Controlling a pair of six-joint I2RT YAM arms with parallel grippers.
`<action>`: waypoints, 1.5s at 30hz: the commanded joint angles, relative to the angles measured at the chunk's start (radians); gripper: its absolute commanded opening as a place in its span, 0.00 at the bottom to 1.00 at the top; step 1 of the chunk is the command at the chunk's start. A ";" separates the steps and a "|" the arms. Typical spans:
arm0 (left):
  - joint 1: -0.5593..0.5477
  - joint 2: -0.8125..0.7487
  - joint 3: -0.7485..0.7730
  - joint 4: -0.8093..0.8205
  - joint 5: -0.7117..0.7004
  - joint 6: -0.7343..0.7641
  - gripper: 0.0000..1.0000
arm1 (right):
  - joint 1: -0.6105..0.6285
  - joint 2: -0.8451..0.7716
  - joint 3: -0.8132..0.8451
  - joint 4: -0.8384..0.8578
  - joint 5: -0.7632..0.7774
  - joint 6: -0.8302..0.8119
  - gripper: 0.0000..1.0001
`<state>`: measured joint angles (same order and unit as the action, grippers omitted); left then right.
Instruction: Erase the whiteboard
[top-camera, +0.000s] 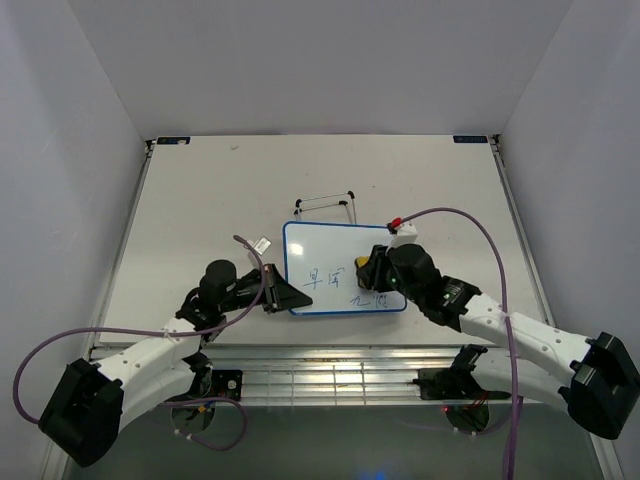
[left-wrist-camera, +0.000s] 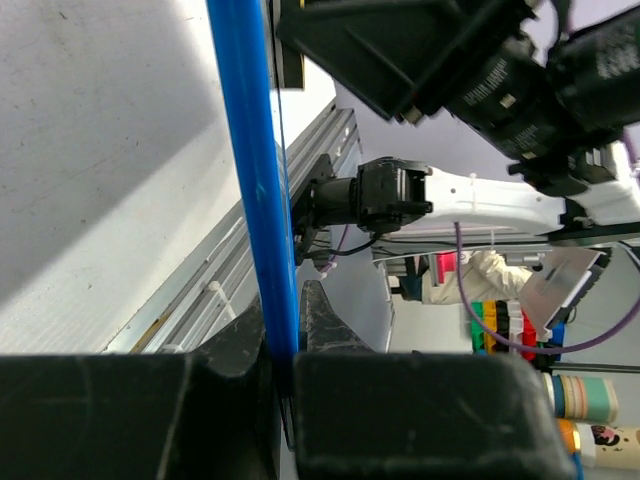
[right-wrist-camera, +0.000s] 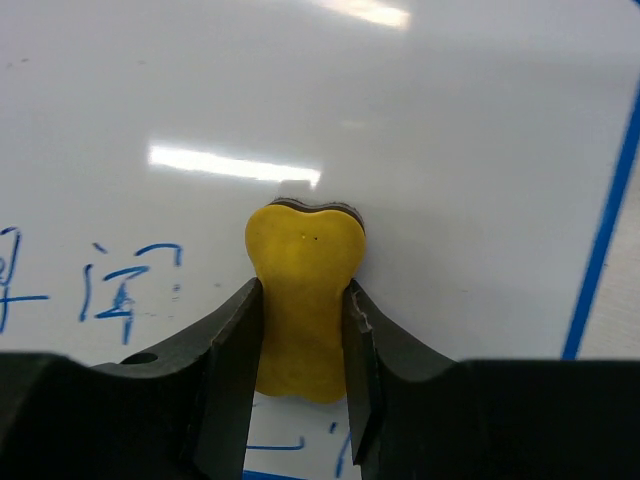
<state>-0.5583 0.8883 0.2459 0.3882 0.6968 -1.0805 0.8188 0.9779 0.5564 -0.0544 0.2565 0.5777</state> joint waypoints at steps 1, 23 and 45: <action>-0.071 -0.017 0.128 0.311 0.064 0.031 0.00 | 0.106 0.071 0.063 0.042 -0.007 0.045 0.26; -0.097 0.041 0.158 0.311 0.000 0.025 0.00 | 0.347 0.305 0.359 -0.061 0.171 0.028 0.51; -0.097 0.049 0.081 0.305 -0.010 0.044 0.00 | 0.359 0.352 0.507 -0.236 0.290 -0.032 0.53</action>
<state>-0.6422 0.9890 0.3031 0.4770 0.6178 -1.0691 1.1740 1.3010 1.0271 -0.2176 0.4908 0.5613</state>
